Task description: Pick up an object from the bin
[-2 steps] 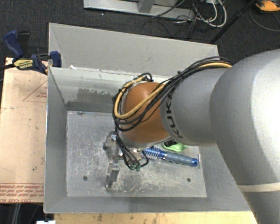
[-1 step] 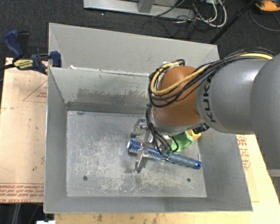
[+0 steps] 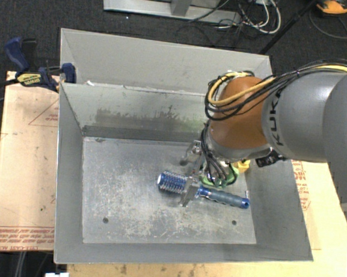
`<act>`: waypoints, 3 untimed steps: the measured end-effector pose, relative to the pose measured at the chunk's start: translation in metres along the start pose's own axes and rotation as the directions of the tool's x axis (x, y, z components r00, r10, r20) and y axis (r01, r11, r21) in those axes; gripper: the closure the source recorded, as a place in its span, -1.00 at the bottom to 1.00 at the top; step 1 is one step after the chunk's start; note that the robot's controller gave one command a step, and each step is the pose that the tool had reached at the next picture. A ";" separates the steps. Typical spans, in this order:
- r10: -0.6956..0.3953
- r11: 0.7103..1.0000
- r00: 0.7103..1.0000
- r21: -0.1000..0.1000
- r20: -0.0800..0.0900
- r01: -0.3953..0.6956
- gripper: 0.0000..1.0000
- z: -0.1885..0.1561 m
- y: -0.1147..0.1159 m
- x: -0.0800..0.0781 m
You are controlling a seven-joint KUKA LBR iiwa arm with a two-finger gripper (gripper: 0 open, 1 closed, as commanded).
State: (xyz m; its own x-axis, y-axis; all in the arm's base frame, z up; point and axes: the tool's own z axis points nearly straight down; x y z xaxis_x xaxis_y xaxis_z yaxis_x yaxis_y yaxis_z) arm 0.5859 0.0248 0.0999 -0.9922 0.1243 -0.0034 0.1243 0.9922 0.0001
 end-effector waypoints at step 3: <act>0.016 1.000 1.000 -0.004 0.013 -0.016 1.00 0.022 0.016 0.003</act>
Offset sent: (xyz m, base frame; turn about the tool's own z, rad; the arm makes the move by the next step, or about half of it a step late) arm -0.0108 0.0159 -0.0299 0.0128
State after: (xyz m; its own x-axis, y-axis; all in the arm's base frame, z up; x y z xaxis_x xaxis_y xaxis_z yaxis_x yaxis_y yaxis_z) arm 0.5845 0.0409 0.0782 -0.9901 0.1398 -0.0160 0.1397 0.9902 0.0041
